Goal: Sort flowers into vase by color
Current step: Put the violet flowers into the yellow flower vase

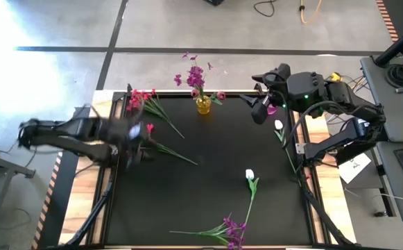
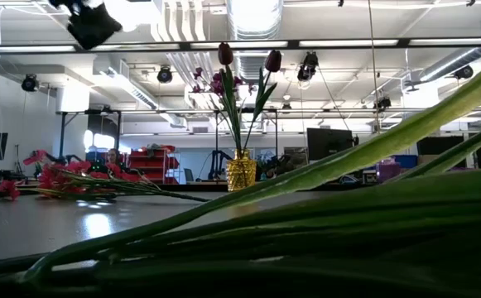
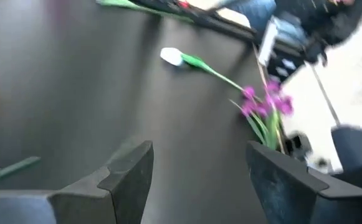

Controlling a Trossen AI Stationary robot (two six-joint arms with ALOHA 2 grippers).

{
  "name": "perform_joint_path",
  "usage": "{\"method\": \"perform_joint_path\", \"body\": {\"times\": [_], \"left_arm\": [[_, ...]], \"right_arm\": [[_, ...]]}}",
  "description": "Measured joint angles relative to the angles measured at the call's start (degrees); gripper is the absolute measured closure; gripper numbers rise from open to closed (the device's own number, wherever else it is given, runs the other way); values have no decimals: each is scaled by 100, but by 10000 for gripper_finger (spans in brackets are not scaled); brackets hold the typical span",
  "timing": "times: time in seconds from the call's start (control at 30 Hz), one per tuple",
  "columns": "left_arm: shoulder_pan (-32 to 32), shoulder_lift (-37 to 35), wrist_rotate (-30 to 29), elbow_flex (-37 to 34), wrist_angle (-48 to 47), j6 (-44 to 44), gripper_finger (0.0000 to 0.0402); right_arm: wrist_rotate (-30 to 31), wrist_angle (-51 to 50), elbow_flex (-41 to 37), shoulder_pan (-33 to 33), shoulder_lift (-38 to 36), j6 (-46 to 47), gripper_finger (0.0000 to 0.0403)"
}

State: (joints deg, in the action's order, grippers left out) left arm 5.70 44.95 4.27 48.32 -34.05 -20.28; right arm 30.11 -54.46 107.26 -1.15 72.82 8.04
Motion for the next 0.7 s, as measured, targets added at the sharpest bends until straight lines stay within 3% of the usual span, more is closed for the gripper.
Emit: {"method": "perform_joint_path", "body": {"times": [0.17, 0.33, 0.5, 0.7], "left_arm": [[2027, 262, -1442, -219, 430, -837, 163], [3194, 894, -1976, -296, 811, -2043, 164], [3479, 1856, -2162, -304, 1349, -2678, 164], [3364, 2979, -2191, 148, 1656, -2675, 164]], "right_arm": [[-9, -713, -2, 4, 2, 487, 42], [-18, -1348, -59, 4, 2, 943, 42], [-116, -884, -253, 15, 37, 819, 42], [-993, -37, -540, 17, 41, 458, 42]]}}
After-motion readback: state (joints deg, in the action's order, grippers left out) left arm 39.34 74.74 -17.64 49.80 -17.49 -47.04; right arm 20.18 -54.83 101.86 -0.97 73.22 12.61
